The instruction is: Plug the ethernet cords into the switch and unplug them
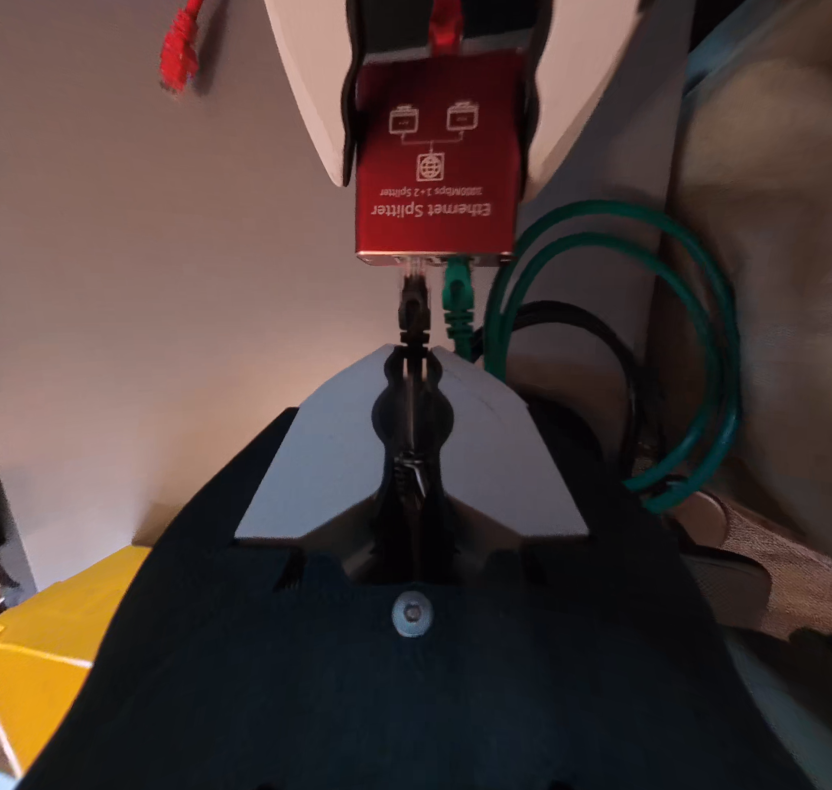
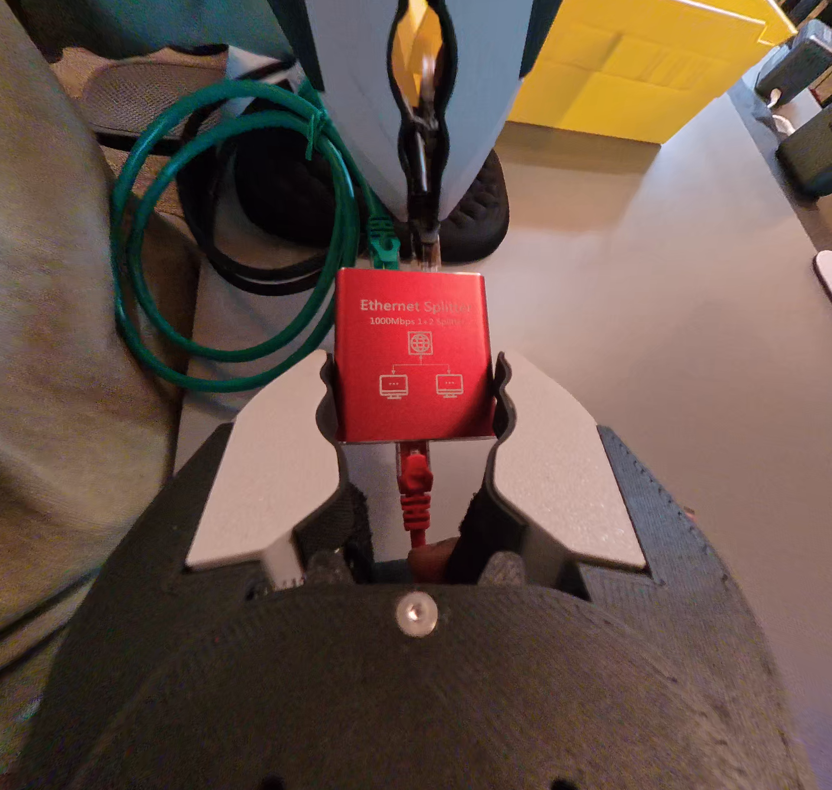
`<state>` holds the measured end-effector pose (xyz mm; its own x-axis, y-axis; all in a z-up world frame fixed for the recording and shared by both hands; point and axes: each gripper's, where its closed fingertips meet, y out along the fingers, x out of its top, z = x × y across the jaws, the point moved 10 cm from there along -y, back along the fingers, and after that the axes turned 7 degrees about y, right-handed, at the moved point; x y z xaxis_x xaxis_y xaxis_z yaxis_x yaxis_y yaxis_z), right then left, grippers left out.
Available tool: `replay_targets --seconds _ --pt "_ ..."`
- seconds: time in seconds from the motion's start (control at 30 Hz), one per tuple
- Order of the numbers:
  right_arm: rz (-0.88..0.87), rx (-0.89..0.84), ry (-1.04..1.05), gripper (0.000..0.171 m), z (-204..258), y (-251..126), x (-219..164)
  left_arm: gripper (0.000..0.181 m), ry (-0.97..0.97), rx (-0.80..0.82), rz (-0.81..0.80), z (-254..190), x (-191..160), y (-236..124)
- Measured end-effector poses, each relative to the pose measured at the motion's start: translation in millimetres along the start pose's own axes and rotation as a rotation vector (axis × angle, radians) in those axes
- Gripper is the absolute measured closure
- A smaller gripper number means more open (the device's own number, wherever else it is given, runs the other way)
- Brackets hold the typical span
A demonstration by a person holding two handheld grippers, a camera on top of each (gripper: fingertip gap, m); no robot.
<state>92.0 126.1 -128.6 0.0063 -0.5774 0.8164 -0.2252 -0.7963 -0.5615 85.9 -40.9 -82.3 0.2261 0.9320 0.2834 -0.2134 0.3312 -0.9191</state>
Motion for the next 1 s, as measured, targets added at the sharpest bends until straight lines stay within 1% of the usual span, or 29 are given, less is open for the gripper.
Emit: replay_targets --seconds 0.07,0.23,0.3,0.4,0.57,0.67,0.7,0.8,0.87,0.9,0.93,0.97,1.0 --pt "-0.013 -0.009 0.006 0.103 -2.6 0.9 -2.1 0.172 -0.034 -0.019 -0.02 4.0 1.1 -2.0" --pt "0.016 -0.03 -0.027 0.103 -3.3 4.5 -1.2 0.172 -0.053 -0.018 0.068 8.6 1.9 13.6" --pt "0.01 -0.031 -0.047 0.103 -1.7 4.0 -1.6 0.172 -0.015 -0.026 0.043 8.2 1.5 16.2" --pt "0.006 -0.046 -0.073 0.103 -1.0 3.6 -1.9 0.173 -0.02 -0.029 -0.019 9.4 -1.4 17.9" --pt "0.04 -0.058 -0.109 0.104 -0.2 11.6 -1.9 0.174 0.007 0.002 -0.003 7.9 -4.9 29.4" --pt "-0.017 -0.031 -0.129 0.108 3.8 14.2 4.2 0.174 -0.022 -0.02 -0.137 6.3 0.6 28.6" --pt "0.012 -0.037 -0.127 0.11 3.3 15.4 5.0 0.174 -0.046 -0.013 -0.119 7.2 0.3 30.7" --pt "0.077 0.004 -0.102 0.105 2.1 19.3 3.6 0.172 -0.069 -0.055 -0.087 6.7 -1.4 39.5" --pt "0.053 0.029 -0.055 0.101 -1.0 16.2 2.7 0.172 -0.116 -0.083 -0.119 8.1 -4.8 42.2" --pt "0.046 0.026 -0.031 0.1 -3.2 12.0 2.9 0.172 -0.131 -0.066 -0.097 8.8 -7.1 42.6" --pt "0.087 0.014 -0.019 0.093 -5.6 7.4 0.9 0.172 -0.132 -0.037 -0.049 9.1 -9.9 42.7" --pt "0.164 0.002 -0.013 0.086 -8.0 3.9 -4.0 0.172 -0.126 -0.013 -0.023 9.0 -12.2 42.4" --pt "0.235 0.003 -0.005 0.079 -9.8 2.8 -10.0 0.171 -0.127 -0.008 -0.024 8.9 -13.4 42.0"
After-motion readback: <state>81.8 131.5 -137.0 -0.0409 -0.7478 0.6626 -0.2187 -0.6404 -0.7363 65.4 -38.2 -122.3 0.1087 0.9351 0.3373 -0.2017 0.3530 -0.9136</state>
